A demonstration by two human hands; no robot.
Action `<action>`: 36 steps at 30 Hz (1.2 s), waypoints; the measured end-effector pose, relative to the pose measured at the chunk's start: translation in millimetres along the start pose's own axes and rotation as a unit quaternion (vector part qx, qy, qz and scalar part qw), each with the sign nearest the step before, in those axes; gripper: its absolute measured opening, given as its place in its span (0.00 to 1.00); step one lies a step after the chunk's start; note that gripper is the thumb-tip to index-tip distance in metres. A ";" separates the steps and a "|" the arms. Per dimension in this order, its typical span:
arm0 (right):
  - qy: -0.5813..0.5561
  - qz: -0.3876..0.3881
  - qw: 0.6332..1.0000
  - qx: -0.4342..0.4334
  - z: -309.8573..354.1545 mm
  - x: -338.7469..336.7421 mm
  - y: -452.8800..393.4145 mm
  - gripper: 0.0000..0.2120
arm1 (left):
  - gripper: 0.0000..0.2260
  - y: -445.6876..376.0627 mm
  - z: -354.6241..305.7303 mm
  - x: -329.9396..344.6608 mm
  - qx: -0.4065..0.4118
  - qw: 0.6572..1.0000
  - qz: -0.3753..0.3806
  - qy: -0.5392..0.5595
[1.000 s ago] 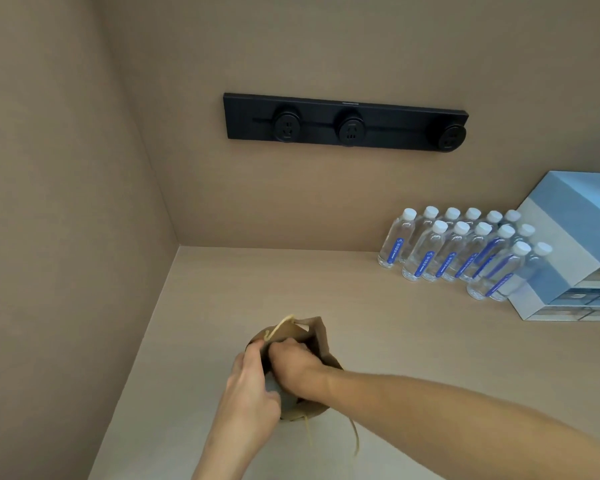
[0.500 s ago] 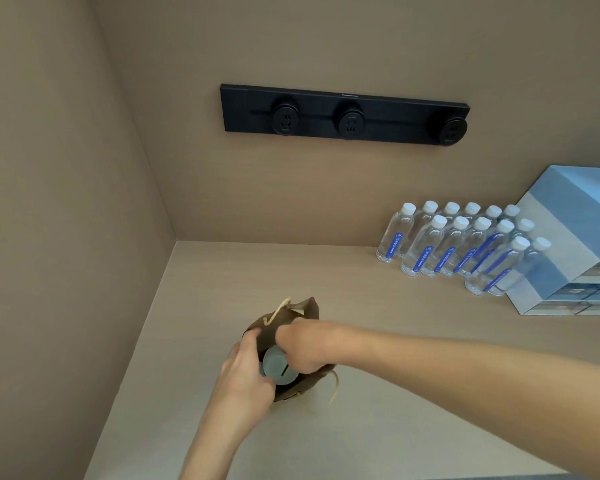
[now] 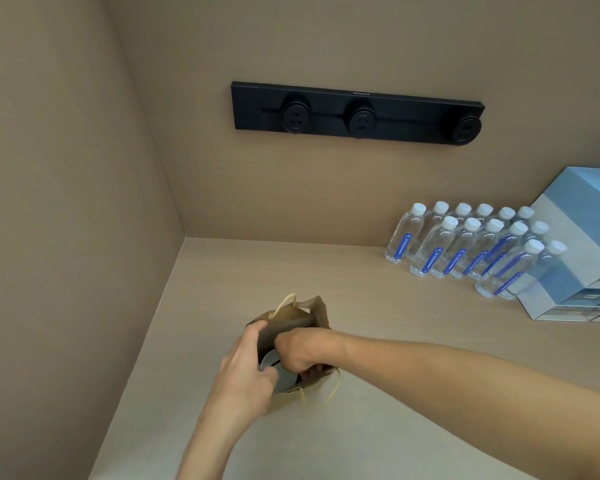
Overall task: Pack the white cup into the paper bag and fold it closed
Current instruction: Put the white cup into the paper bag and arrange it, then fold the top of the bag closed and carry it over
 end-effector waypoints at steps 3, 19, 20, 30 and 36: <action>0.052 -0.015 0.998 -0.017 -2.5 2.1 -2.6 0.11 | 0.30 1.2 -1.1 -1.7 0.008 1.000 -0.008 0.002; 0.062 -0.138 0.988 -0.039 2.8 3.6 -19.7 0.09 | 0.28 1.1 -6.0 -1.1 0.051 0.994 0.005 0.093; 0.083 -0.130 0.987 -0.043 2.4 5.8 -19.6 0.09 | 0.28 1.5 -7.5 -0.8 0.057 0.993 0.010 0.102; -0.043 -0.097 0.990 -0.094 -4.7 -54.1 25.9 0.08 | 0.28 -1.5 5.3 -11.7 0.028 0.985 -0.006 0.170; -0.438 -0.403 0.798 0.093 -128.2 -57.1 102.0 0.12 | 0.13 -7.9 33.8 -21.0 -0.079 0.976 -0.030 0.202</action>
Point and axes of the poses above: each hand's wrist, its own y-axis away from the middle knuckle, its own x-axis out of the palm, z = x × y, the point moved 7 cm from there along -y, towards the middle knuckle, and after that the axes turned 13 degrees about -z, right-handed, at the moved point
